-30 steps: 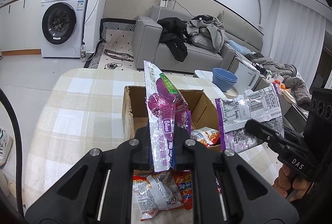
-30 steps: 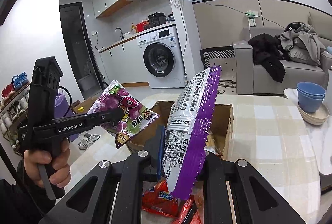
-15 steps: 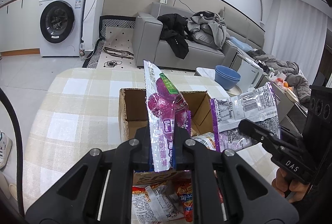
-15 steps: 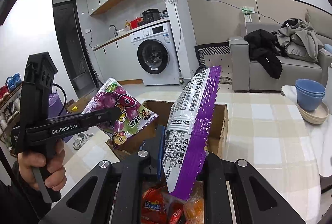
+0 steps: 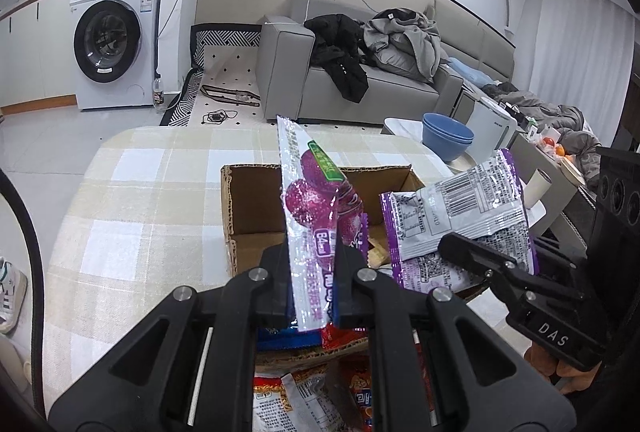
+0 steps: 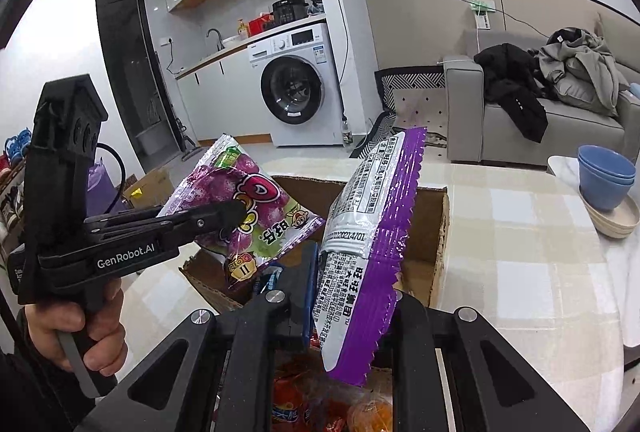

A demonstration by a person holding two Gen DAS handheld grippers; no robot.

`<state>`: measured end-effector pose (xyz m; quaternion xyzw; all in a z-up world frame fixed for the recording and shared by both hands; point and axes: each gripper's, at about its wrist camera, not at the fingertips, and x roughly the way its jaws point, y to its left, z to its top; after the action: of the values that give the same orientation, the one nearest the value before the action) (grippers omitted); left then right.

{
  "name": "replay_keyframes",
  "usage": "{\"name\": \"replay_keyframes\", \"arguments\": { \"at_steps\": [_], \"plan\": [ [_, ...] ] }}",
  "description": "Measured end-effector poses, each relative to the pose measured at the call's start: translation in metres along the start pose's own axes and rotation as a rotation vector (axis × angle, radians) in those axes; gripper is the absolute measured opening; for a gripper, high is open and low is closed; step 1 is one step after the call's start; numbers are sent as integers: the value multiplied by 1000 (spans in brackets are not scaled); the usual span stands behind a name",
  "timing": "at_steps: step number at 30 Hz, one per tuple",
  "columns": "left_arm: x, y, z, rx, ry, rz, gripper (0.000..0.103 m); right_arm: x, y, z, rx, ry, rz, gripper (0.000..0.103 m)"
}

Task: Organize snacks
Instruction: 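Lift both bags and carry them into the SF box with both grippers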

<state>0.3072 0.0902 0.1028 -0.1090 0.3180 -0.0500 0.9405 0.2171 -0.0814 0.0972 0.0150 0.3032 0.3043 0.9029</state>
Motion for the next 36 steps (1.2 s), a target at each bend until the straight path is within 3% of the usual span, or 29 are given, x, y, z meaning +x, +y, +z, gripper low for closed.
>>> {"name": "replay_keyframes", "arguments": {
  "at_steps": [25, 36],
  "plan": [
    [63, 3, -12, 50, 63, 71, 9, 51, 0, 13, -17, 134, -11, 15],
    [62, 3, -20, 49, 74, 79, 10, 50, 4, 14, -24, 127, -13, 17]
  ]
}}
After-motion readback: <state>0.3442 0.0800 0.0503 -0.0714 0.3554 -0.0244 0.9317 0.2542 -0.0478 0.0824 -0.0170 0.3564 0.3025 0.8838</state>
